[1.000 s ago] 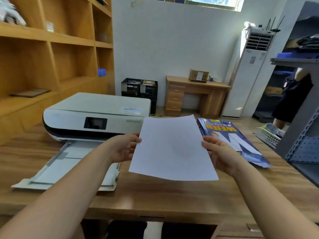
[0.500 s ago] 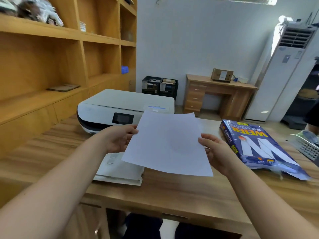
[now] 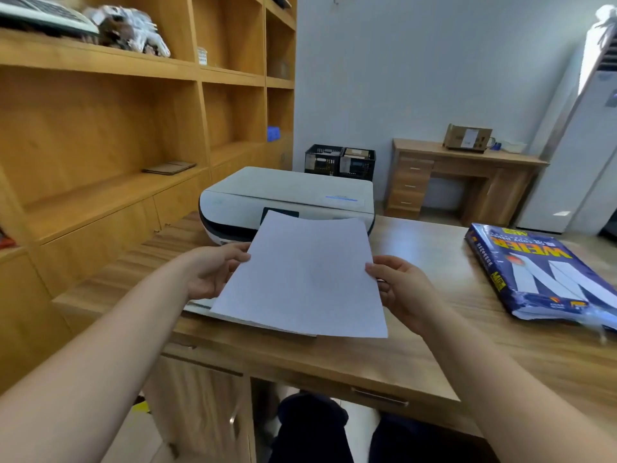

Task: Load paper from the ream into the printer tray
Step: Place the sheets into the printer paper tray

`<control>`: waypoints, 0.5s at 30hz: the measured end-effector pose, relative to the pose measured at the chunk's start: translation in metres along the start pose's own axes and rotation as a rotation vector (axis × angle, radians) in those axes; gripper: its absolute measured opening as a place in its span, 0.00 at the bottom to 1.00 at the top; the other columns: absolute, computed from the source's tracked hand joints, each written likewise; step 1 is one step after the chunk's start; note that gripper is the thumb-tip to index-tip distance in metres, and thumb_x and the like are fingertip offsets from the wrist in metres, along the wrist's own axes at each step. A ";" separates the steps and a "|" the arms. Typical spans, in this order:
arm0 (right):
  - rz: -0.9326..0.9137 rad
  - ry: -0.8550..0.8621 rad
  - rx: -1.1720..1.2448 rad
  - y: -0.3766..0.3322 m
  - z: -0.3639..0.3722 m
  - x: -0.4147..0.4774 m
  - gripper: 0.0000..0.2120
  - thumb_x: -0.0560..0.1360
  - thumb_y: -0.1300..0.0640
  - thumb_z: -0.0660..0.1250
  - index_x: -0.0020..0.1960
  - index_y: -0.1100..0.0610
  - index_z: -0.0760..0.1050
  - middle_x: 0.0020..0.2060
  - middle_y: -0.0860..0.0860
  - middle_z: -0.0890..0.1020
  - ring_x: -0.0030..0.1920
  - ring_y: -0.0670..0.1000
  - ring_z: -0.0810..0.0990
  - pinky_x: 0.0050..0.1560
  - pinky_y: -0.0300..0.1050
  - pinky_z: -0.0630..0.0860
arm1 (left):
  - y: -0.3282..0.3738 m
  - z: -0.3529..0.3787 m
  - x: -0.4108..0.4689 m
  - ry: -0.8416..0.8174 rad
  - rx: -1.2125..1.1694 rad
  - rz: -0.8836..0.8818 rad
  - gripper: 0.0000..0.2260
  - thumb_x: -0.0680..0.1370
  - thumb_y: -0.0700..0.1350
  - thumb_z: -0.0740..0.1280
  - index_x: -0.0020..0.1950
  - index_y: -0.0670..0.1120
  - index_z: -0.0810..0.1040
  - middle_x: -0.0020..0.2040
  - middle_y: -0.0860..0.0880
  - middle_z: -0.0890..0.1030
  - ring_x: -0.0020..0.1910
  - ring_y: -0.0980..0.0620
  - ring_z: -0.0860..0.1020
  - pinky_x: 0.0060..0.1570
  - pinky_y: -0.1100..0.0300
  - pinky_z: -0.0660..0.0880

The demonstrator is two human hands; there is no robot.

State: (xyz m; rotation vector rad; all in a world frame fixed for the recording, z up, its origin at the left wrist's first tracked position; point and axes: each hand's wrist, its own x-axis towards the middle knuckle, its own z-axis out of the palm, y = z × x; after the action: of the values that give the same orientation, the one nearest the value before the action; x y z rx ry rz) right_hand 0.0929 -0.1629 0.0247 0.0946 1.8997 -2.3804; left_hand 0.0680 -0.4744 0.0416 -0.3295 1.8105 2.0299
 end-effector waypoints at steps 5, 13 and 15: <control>0.030 -0.040 -0.056 0.021 0.021 -0.008 0.07 0.76 0.62 0.67 0.54 0.60 0.75 0.47 0.58 0.85 0.48 0.59 0.84 0.50 0.52 0.82 | -0.020 -0.030 -0.011 0.028 -0.023 -0.022 0.15 0.80 0.40 0.63 0.66 0.49 0.74 0.61 0.41 0.81 0.47 0.45 0.82 0.43 0.50 0.81; 0.074 -0.134 -0.106 0.047 0.043 -0.017 0.11 0.75 0.62 0.69 0.57 0.61 0.75 0.47 0.57 0.86 0.48 0.57 0.85 0.50 0.52 0.81 | -0.043 -0.062 -0.026 0.119 0.059 -0.085 0.12 0.80 0.40 0.63 0.62 0.48 0.77 0.59 0.40 0.82 0.54 0.43 0.79 0.40 0.51 0.81; 0.093 -0.137 -0.124 0.052 0.048 -0.018 0.11 0.75 0.63 0.69 0.56 0.61 0.75 0.47 0.58 0.86 0.47 0.57 0.85 0.48 0.50 0.82 | -0.046 -0.068 -0.030 0.118 0.045 -0.106 0.10 0.79 0.39 0.64 0.58 0.48 0.78 0.56 0.41 0.83 0.51 0.43 0.80 0.41 0.50 0.81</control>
State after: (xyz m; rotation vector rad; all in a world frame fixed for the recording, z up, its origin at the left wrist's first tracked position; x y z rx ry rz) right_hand 0.1172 -0.2203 -0.0129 0.0108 1.9293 -2.1455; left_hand 0.1093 -0.5417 0.0047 -0.5307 1.8625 1.9308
